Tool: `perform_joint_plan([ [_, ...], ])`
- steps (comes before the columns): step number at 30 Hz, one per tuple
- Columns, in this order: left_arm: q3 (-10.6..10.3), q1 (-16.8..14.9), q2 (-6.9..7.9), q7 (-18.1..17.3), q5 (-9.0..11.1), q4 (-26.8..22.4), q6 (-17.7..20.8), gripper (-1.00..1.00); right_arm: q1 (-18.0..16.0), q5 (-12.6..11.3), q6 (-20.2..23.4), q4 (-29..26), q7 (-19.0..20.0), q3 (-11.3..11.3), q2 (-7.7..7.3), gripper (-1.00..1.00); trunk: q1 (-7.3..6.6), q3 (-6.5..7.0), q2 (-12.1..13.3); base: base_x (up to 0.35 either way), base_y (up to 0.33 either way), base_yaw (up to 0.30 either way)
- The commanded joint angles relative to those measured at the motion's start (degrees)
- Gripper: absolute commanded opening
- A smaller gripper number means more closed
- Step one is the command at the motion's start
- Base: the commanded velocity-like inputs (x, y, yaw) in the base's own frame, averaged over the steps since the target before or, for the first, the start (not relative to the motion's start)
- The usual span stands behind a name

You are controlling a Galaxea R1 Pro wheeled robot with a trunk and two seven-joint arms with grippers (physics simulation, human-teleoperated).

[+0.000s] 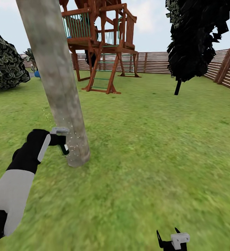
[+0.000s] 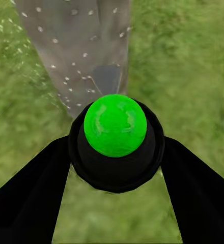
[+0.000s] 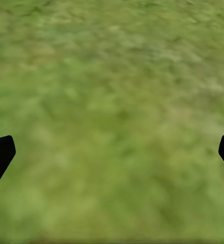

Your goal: In the garden, pick up the pesticide atomizer on the floor and spray pesticide onto both trees until each tree trunk is fully covered.

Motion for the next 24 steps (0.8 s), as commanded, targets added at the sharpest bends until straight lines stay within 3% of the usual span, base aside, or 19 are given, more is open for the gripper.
perform_joint_plan([
  [1, -0.03, -0.26, -0.25, -0.28, -0.49, 0.0, 0.05, -1.0, 0.02, 0.02, 0.0, 0.0, 0.01, 0.0, 0.0, 1.0, 0.0, 0.0, 0.0, 0.0, 0.0, 0.0],
  [4, -0.13, -1.42, -1.56, -0.67, -0.49, -0.08, 0.38, -1.0, 0.0, 0.02, 0.0, 0.0, 0.02, 0.0, 0.0, 1.0, 0.0, 0.0, 0.0, 0.0, 0.0, 0.0],
  [6, -0.03, -1.67, -1.1, -0.68, -0.51, -0.03, 0.41, -1.0, 0.0, -0.01, 0.0, 0.0, 0.01, 0.0, 0.0, 1.0, 0.0, 0.0, 0.0, 0.0, 0.0, 0.0],
  [9, 0.21, -1.82, 1.89, -0.75, -0.49, -0.01, 0.42, -1.0, 0.01, 0.03, 0.0, 0.0, -0.02, 0.0, 0.0, 1.0, 0.0, 0.0, 0.0, 0.0, 0.0, 0.0],
  [11, 0.29, -1.83, 3.09, -0.77, -0.44, -0.01, 0.42, -1.0, 0.01, 0.01, 0.0, 0.0, -0.01, 0.0, 0.0, 1.0, 0.0, 0.0, 0.0, 0.0, 0.0, 0.0],
  [17, -0.18, -0.78, 3.3, -1.13, -0.48, 0.01, 0.42, -1.0, 0.0, 0.0, 0.0, 0.0, 0.01, 0.0, 0.0, 1.0, 0.0, 0.0, 0.0, 0.0, 0.0, 0.0],
  [24, 0.4, 9.04, 3.49, -3.22, -0.66, 2.16, -0.85, -1.0, 0.0, 0.05, 0.04, 0.0, 0.01, 0.0, 0.0, 1.0, 0.0, 0.0, 0.0, 0.0, 0.0, 0.0],
])
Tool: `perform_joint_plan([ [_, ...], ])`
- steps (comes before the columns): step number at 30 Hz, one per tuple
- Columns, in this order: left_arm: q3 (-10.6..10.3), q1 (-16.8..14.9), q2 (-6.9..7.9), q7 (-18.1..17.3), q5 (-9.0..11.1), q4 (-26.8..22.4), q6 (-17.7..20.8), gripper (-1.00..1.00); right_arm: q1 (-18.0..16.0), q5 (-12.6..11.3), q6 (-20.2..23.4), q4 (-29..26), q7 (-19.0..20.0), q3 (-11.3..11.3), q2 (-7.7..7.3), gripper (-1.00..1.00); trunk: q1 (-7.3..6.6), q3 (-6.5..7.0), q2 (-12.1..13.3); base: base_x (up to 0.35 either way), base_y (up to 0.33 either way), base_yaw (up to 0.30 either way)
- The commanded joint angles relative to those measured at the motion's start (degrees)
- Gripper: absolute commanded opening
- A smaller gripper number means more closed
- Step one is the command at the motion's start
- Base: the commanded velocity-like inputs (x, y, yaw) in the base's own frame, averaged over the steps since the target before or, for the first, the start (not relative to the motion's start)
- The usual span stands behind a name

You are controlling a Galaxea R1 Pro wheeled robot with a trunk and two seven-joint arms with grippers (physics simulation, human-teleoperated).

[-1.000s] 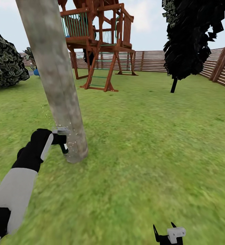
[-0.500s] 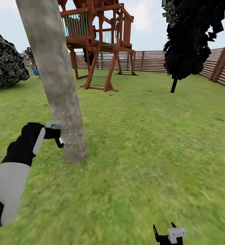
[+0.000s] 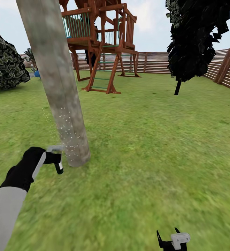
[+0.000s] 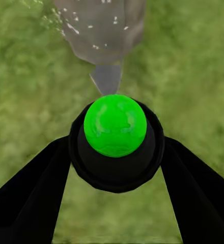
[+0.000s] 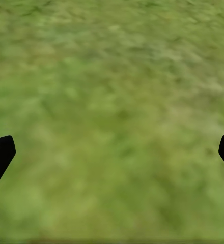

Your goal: In the garden, pick up the pesticide atomizer on the floor and spray pesticide onto both trees until each tree trunk is fully covered.

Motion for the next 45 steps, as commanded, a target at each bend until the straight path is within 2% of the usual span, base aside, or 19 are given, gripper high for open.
perform_joint_plan([
  [1, 0.07, 0.48, -0.01, -0.05, 0.07, 1.66, -0.21, -1.0, 0.0, 0.0, -0.02, 0.0, -0.01, 0.0, 0.0, 1.0, -0.01, 0.01, 0.0, 0.0, 0.0, 0.0],
  [2, 0.11, 0.74, -0.01, 0.02, 0.03, 3.39, -1.42, -1.0, 0.0, 0.0, 0.0, 0.0, -0.02, 0.0, 0.0, 1.0, -0.01, 0.01, 0.0, 0.0, 0.0, 0.0],
  [3, 0.12, 0.95, -0.01, 0.33, -0.03, 5.6, -4.29, -1.0, 0.0, 0.0, 0.01, 0.0, -0.01, 0.0, 0.0, 1.0, -0.01, 0.01, 0.0, 0.0, 0.0, 0.0],
  [4, 0.14, 1.11, -0.18, 0.73, -0.05, 10.62, -10.19, -1.0, -0.01, 0.0, 0.02, 0.0, 0.01, 0.0, 0.0, 1.0, -0.01, 0.01, 0.0, 0.0, 0.0, 0.0],
  [7, 0.15, 1.16, -0.64, 0.95, 0.2, 22.92, -23.22, -1.0, 0.0, 0.0, 0.04, 0.0, 0.05, 0.0, 0.0, 1.0, -0.01, 0.01, 0.0, 0.0, 0.0, 0.0],
  [10, 0.14, 1.17, -1.94, 1.1, 0.21, 30.95, -32.08, -1.0, 0.0, 0.0, 0.05, 0.0, 0.06, 0.0, 0.0, 1.0, -0.01, 0.01, 0.0, 0.0, 0.0, 0.0],
  [12, 0.16, 1.18, -3.08, 1.15, 0.1, 35.4, -36.17, -1.0, -0.01, -0.02, 0.02, 0.0, 0.06, 0.0, 0.0, 1.0, -0.01, 0.01, 0.0, 0.0, 0.0, 0.0],
  [14, 0.24, 1.2, -3.19, 1.34, 0.08, 39.11, -39.95, -1.0, 0.01, -0.07, -0.03, -0.04, -0.01, -0.03, 0.0, 1.0, -0.01, 0.01, 0.0, 0.0, 0.0, 0.0],
  [19, 0.9, 3.0, -3.3, 3.76, 0.15, 39.41, -40.93, -1.0, 0.03, -0.09, -0.04, -0.07, -0.07, -0.08, -0.07, 1.0, -0.01, 0.01, 0.0, 0.001, 0.0, 0.0],
  [22, 5.36, 3.23, -3.37, 6.51, 0.11, 39.02, -40.98, -1.0, 0.0, -0.15, -0.04, -0.11, -0.18, -0.09, -0.05, 1.0, -0.01, 0.01, 0.0, 0.079, -0.022, 0.0],
  [24, 6.38, 3.28, -3.37, 7.52, 0.14, 38.82, -40.97, -1.0, 0.01, -0.17, -0.04, -0.1, -0.2, -0.09, -0.04, 1.0, -0.01, 0.01, 0.0, 0.163, -0.156, 0.0],
  [31, 6.64, 3.3, -3.3, 7.68, 0.07, 38.8, -40.86, -1.0, -0.01, -0.17, -0.04, -0.09, -0.21, -0.09, -0.03, 1.0, -0.01, 0.01, 0.0, 0.101, -0.239, 0.055],
  [41, 6.69, 3.3, -3.38, 8.06, 0.06, 38.87, -40.74, -1.0, 0.0, -0.17, -0.04, -0.09, -0.21, -0.09, 0.0, 1.0, -0.01, 0.01, 0.0, 0.069, -0.273, 0.268],
  [45, 7.51, 3.33, -3.73, 8.2, 0.32, 39.11, -40.79, -1.0, 0.0, -0.17, -0.04, -0.09, -0.21, -0.09, -0.01, 1.0, -0.01, 0.01, 0.0, 0.054, -0.273, 0.277],
])
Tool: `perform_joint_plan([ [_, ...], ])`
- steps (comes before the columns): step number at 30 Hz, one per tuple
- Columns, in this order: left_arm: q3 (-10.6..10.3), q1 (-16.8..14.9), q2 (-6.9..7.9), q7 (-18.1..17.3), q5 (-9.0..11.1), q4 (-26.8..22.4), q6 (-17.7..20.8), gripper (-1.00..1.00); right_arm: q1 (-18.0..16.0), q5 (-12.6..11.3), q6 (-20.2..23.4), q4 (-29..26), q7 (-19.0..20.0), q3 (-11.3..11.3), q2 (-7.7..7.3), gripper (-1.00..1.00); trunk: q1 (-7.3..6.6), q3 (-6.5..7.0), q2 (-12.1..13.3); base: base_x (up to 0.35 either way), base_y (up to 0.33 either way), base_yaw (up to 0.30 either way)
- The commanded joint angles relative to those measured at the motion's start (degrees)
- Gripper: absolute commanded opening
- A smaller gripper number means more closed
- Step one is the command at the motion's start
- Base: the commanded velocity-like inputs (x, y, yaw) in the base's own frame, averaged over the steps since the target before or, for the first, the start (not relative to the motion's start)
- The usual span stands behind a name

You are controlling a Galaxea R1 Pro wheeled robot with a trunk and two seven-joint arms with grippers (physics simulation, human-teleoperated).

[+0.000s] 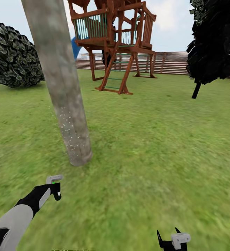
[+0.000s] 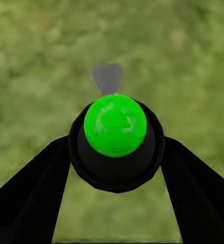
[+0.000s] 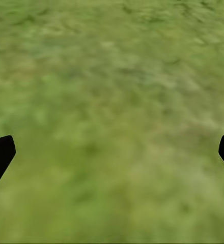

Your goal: In the garden, pick up the pesticide atomizer on the floor and spray pesticide onto both trees until each tree trunk is fully covered.

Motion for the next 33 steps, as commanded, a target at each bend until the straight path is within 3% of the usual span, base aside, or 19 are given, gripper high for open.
perform_joint_plan([
  [1, 0.15, 0.05, -0.81, 0.01, -0.16, 0.25, -0.07, -1.0, 0.02, 0.0, 0.0, 0.02, 0.0, 0.0, 0.01, 1.0, 0.0, 0.0, 0.0, 0.009, -0.273, 0.277],
  [5, 0.22, 0.21, -2.24, 0.04, -0.61, 0.4, -0.29, -1.0, 0.02, 0.0, 0.0, 0.0, 0.0, 0.0, 0.01, 1.0, 0.0, 0.0, 0.0, 0.002, -0.273, 0.277],
  [11, 0.15, 0.22, -2.32, -0.03, -0.81, 0.37, -0.32, -1.0, 0.01, 0.0, 0.0, 0.0, 0.0, 0.0, 0.01, 1.0, 0.0, 0.0, 0.0, 0.0, -0.274, 0.222],
  [18, 0.12, 0.22, -2.35, -0.03, -0.94, 0.37, -0.27, -1.0, 0.0, 0.0, 0.0, 0.0, 0.0, 0.0, 0.01, 1.0, 0.0, 0.0, 0.0, 0.026, -0.274, 0.011],
  [33, 0.12, 0.22, -2.44, -0.03, -0.95, 0.37, -0.23, -1.0, 0.0, 0.0, 0.0, 0.06, 0.0, 0.0, 0.01, 1.0, 0.0, 0.0, 0.0, 0.172, -0.25, 0.013],
])
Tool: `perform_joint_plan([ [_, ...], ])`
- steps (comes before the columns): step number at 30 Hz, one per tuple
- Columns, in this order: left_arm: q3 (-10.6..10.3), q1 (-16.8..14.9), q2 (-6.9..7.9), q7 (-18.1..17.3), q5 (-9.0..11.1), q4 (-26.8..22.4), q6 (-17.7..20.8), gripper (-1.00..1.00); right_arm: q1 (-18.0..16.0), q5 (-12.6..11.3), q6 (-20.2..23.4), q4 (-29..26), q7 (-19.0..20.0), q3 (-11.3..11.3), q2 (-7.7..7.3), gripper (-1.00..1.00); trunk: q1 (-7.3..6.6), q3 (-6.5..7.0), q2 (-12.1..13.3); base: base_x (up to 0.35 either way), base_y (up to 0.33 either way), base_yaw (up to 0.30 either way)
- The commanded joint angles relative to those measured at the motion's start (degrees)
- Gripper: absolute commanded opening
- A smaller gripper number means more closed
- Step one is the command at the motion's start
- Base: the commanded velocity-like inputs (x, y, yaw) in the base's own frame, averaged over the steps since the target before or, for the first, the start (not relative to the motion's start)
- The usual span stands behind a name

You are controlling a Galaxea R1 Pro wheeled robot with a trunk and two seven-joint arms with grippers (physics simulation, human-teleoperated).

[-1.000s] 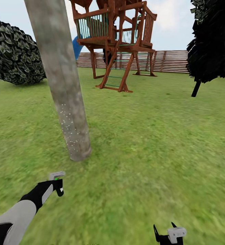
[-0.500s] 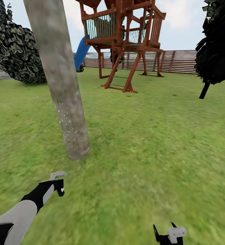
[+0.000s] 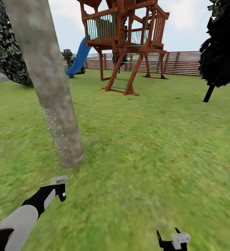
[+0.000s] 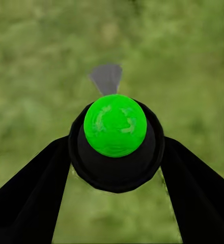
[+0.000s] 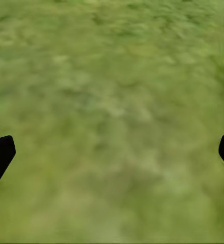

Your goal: In the garden, pick up the pesticide atomizer on the floor and spray pesticide onto both trees until each tree trunk is fully covered.

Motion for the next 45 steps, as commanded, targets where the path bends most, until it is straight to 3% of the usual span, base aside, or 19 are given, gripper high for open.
perform_joint_plan([
  [1, 0.01, 0.0, 0.0, -0.04, -0.01, 0.0, 0.0, -1.0, -0.01, 0.0, 0.0, 0.0, 0.0, 0.0, 0.0, 1.0, 0.0, 0.0, 0.0, 0.175, -0.249, 0.0],
  [21, 0.09, 0.0, 0.25, 0.1, 0.08, 0.08, 0.14, -1.0, -0.01, 0.0, 0.0, -0.03, 0.0, 0.0, 0.0, 1.0, 0.0, 0.0, 0.0, 0.193, -0.231, 0.163],
  [27, -0.07, 0.0, -0.08, 7.08, 0.58, 0.08, -0.03, -1.0, -0.01, 0.0, 0.0, 0.01, 0.0, 0.0, 0.0, 1.0, 0.0, 0.0, 0.0, 0.198, -0.213, 0.112],
  [35, -0.08, 0.0, -0.23, 7.17, 0.78, 0.08, 0.17, -1.0, -0.01, 0.0, 0.0, 0.03, 0.0, 0.0, 0.0, 1.0, 0.0, 0.0, 0.0, 0.168, -0.232, 0.261],
  [45, -0.08, 0.0, -0.2, 7.3, 0.78, 0.07, 0.17, -1.0, -0.01, 0.09, 0.0, -0.05, 0.0, 0.0, 0.0, 1.0, 0.0, 0.0, 0.0, 0.179, -0.233, 0.018],
])
